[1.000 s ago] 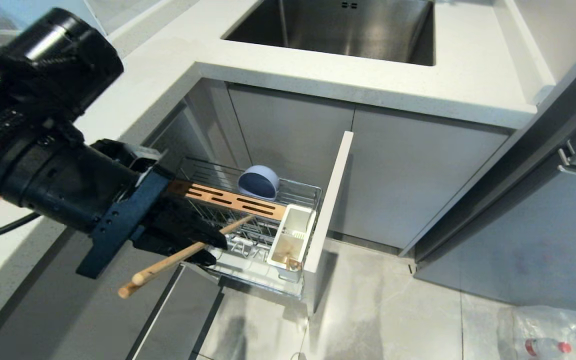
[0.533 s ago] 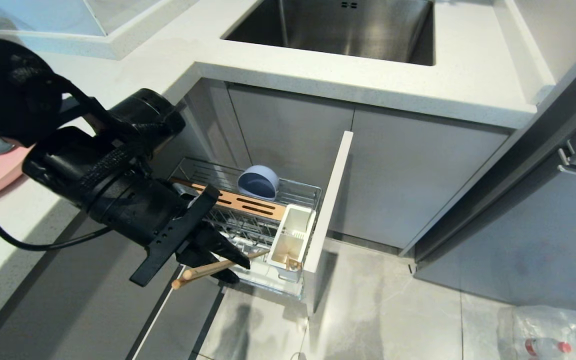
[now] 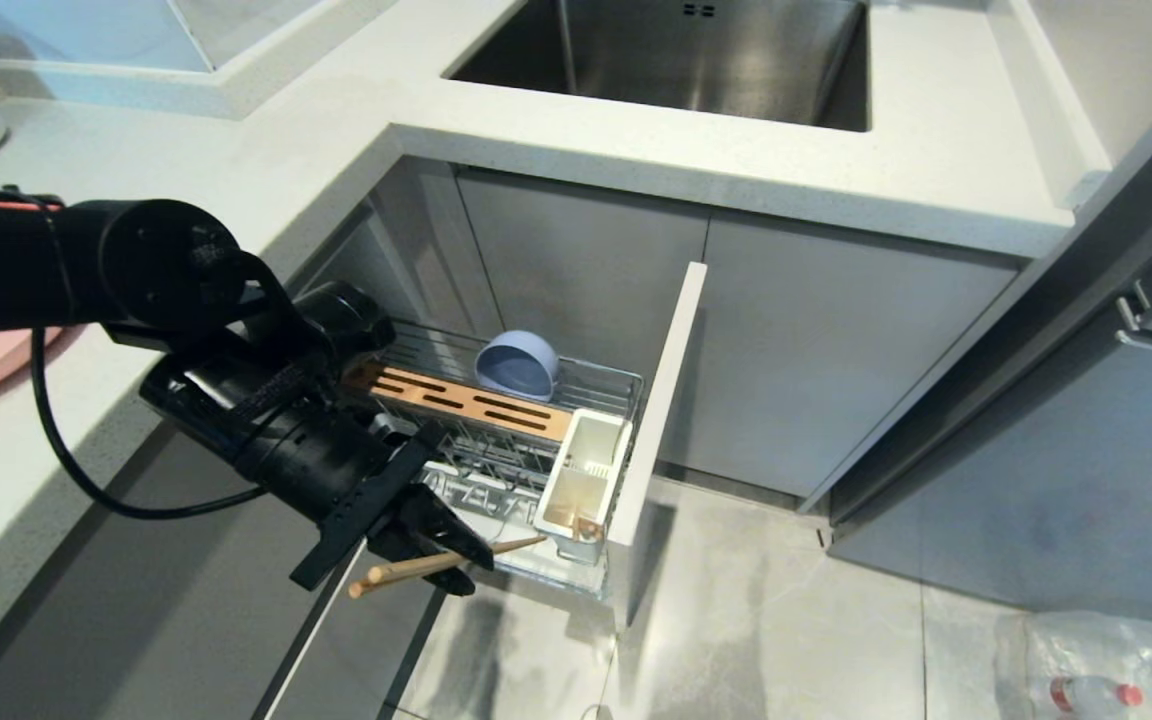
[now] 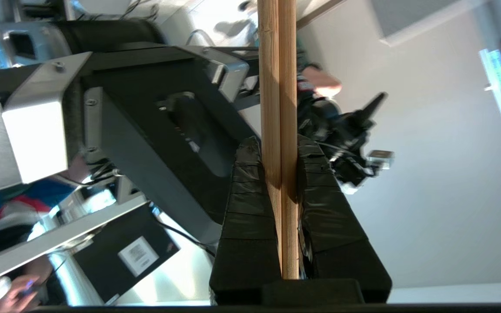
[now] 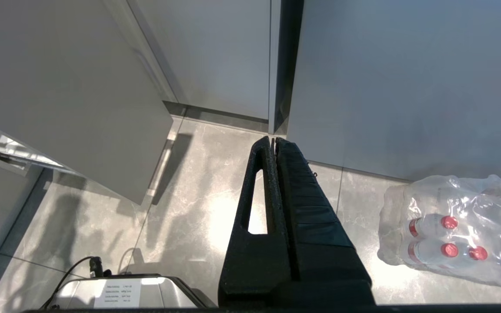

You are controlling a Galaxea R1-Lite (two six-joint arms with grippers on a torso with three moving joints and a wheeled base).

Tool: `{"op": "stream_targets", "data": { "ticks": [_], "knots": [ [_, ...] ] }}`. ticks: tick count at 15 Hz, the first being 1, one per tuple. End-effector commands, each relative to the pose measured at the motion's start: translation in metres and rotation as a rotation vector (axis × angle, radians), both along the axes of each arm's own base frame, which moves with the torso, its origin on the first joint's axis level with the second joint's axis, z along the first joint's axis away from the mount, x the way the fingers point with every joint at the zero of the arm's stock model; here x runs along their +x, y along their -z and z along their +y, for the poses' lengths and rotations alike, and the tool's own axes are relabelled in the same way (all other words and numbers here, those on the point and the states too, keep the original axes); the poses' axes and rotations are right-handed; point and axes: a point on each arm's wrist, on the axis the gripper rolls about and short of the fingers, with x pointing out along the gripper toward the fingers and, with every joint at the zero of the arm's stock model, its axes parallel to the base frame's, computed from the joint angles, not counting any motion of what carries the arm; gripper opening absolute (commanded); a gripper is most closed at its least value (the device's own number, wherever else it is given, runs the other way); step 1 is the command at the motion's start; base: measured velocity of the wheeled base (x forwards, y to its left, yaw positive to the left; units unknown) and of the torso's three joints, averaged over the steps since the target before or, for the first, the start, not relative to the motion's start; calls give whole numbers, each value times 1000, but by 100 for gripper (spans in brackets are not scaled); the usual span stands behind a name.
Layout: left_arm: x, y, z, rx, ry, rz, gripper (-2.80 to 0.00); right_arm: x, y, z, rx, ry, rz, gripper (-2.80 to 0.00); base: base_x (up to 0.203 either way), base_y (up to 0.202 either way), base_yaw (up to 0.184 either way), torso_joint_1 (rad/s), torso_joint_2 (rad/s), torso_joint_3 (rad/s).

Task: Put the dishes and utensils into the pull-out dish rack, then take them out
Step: Pick up the chopsticks and place it in the cupboard

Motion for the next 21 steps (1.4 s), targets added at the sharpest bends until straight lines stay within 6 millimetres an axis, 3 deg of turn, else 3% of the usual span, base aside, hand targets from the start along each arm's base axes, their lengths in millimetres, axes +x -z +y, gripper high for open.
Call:
{"op": "stream_targets", "data": {
  "ticks": [1, 4, 9, 21],
  "knots": [
    [7, 15, 0, 17, -3, 54, -280, 0, 0, 0, 0, 0, 1, -280, 0, 0, 0, 0, 0, 0],
    [17, 28, -3, 42, 37, 39, -280, 0, 0, 0, 0, 0, 1, -280, 0, 0, 0, 0, 0, 0],
    [39, 26, -9, 107, 19, -123, -280, 0, 0, 0, 0, 0, 1, -280, 0, 0, 0, 0, 0, 0],
    [65, 49, -29, 121, 45, -171, -280, 0, 0, 0, 0, 0, 1, -280, 0, 0, 0, 0, 0, 0]
  ]
}}
